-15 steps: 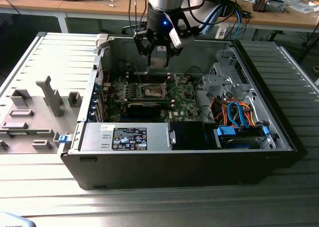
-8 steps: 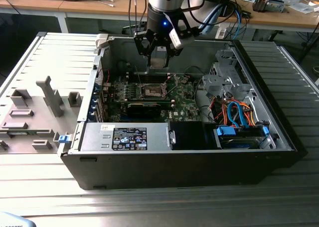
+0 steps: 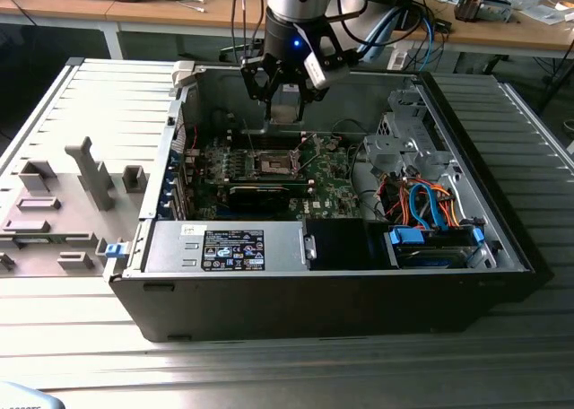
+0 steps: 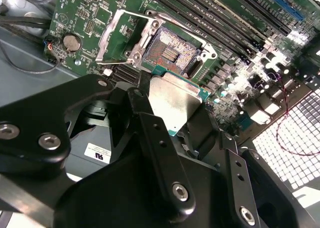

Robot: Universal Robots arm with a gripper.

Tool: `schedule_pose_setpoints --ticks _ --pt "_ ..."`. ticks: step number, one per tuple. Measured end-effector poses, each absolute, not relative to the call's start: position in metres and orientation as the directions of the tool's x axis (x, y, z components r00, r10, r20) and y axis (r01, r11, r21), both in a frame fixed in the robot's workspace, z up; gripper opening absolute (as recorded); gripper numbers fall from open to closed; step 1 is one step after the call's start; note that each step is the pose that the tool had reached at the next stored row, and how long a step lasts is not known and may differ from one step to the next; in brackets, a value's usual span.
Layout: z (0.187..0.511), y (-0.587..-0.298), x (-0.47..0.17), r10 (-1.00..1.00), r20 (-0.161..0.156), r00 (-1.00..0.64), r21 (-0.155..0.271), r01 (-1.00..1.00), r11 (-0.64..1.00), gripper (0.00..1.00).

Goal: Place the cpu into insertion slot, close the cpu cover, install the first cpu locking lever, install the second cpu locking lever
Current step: 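Place the cpu into insertion slot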

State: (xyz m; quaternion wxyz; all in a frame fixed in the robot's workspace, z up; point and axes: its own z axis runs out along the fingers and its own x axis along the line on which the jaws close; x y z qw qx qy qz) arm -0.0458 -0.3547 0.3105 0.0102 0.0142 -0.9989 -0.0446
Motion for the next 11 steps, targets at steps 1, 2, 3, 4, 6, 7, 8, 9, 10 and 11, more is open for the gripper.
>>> schedule_pose_setpoints --ticks 1,2,3,4,6,7,8,9,10,11 --pt "0.3105 -0.3544 -0.0458 -0.029 0.019 -0.999 0.089 -0.027 0.996 0.55" --pt "0.3103 -0.3540 -0.0458 -0.029 0.019 -0.999 0.089 -0.027 0.996 0.55" --pt "0.3102 -0.3534 -0.0459 -0.029 0.019 -0.999 0.089 -0.027 0.996 0.55" --pt "0.3101 -0.3530 -0.0459 -0.029 0.019 -0.999 0.089 -0.027 0.996 0.55" --pt "0.3097 -0.3517 -0.0461 -0.029 0.019 -0.999 0.089 -0.028 0.996 0.55" --pt "0.3094 -0.3514 -0.0462 -0.030 0.019 -0.999 0.089 -0.028 0.996 0.55" --pt "0.3090 -0.3513 -0.0463 -0.030 0.019 -0.999 0.089 -0.028 0.996 0.55" --pt "0.3085 -0.3512 -0.0464 -0.030 0.019 -0.999 0.089 -0.028 0.996 0.55" --pt "0.3081 -0.3512 -0.0465 -0.030 0.019 -0.999 0.089 -0.028 0.996 0.55" --pt "0.3071 -0.3512 -0.0467 -0.030 0.019 -0.999 0.089 -0.028 0.996 0.55"
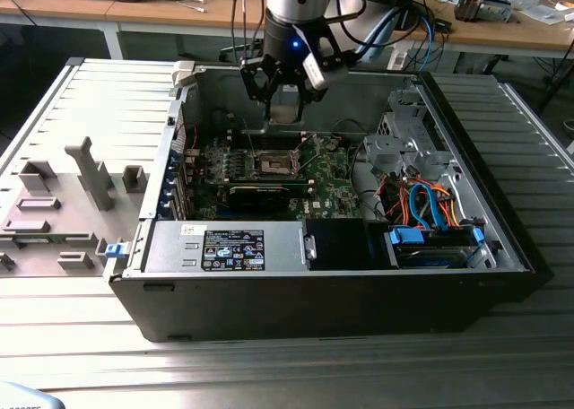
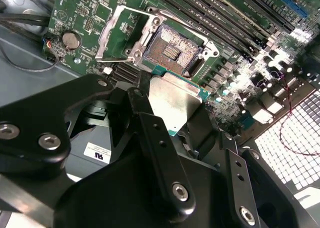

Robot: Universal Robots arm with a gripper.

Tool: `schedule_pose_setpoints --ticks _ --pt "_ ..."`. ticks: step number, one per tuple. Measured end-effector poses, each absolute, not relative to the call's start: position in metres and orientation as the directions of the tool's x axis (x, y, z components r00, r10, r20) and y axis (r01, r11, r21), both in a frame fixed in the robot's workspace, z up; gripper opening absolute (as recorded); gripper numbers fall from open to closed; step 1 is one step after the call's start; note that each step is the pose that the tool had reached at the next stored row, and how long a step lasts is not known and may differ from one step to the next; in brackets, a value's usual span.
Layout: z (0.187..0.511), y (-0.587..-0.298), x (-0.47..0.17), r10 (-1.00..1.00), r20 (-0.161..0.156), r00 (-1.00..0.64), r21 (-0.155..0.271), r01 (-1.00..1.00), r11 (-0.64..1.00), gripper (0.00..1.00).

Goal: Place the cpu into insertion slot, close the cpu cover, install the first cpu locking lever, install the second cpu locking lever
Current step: 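Place the cpu into insertion slot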

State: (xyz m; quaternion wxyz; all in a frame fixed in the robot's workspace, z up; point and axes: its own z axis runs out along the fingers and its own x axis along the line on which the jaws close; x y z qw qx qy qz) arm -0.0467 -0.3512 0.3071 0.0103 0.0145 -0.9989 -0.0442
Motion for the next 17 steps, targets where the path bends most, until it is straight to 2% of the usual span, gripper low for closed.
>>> schedule_pose_setpoints --ticks 3,9,17 --pt "0.3064 -0.3511 -0.0470 -0.030 0.020 -0.999 0.074 -0.029 0.997 0.55" --pt "0.3061 -0.3503 -0.0469 -0.031 0.022 -0.999 -0.003 -0.032 0.999 0.55" --pt "0.3025 -0.3497 -0.0471 -0.032 0.022 -0.999 -0.009 -0.032 0.999 0.55"
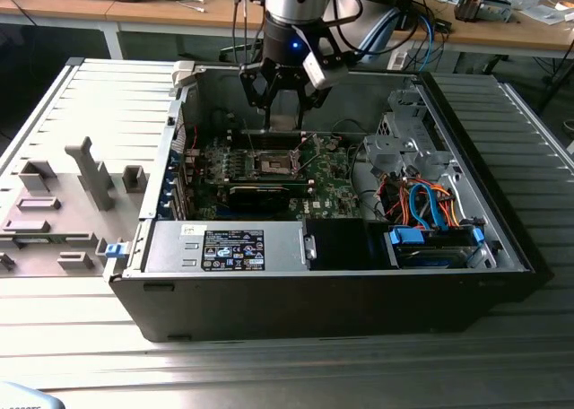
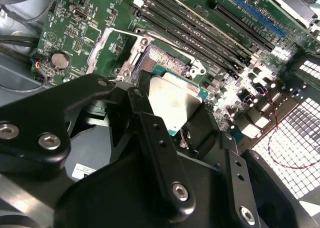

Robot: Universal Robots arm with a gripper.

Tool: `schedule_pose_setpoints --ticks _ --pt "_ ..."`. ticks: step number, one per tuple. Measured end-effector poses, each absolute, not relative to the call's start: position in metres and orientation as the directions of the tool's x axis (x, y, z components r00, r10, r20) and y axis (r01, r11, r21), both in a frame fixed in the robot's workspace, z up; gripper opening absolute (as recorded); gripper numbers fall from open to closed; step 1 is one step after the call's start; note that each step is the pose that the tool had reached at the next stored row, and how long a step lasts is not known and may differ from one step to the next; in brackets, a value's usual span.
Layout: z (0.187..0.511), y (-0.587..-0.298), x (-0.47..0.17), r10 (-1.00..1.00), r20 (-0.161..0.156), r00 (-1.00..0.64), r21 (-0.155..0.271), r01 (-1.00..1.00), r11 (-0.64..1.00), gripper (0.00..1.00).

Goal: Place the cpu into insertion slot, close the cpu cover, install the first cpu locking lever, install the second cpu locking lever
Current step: 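Place the cpu into insertion slot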

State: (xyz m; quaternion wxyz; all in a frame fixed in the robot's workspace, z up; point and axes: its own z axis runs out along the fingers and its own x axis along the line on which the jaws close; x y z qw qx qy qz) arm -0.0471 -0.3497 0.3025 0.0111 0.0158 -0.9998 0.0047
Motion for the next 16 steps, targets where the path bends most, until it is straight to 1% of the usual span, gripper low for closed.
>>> schedule_pose_setpoints --ticks 16 --pt "0.2976 -0.3497 -0.0471 -0.032 0.022 -0.999 -0.009 -0.032 0.999 0.55"
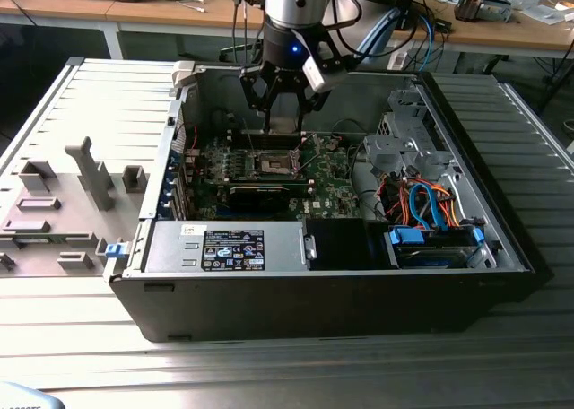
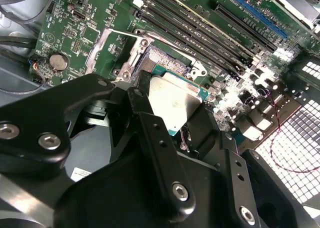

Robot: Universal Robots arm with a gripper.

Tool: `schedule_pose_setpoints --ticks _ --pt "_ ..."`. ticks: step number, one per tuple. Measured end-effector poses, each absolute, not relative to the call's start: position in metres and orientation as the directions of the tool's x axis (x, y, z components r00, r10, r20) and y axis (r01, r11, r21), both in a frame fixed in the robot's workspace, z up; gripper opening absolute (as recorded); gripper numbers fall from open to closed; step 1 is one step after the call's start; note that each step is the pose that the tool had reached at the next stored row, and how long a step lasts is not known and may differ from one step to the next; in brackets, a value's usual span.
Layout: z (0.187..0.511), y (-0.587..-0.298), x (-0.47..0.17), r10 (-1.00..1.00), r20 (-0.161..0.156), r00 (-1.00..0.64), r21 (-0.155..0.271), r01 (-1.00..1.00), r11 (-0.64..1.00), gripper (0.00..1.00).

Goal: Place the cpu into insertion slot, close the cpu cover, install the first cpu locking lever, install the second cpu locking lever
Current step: 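Place the cpu into insertion slot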

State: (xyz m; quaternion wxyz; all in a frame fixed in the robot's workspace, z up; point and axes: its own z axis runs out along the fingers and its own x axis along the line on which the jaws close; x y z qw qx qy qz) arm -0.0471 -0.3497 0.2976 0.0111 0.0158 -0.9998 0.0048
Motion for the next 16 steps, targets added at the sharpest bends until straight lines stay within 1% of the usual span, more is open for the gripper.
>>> schedule_pose_setpoints --ticks 16 --pt "0.2948 -0.3497 -0.0471 -0.032 0.022 -0.999 -0.009 -0.032 0.999 0.55"
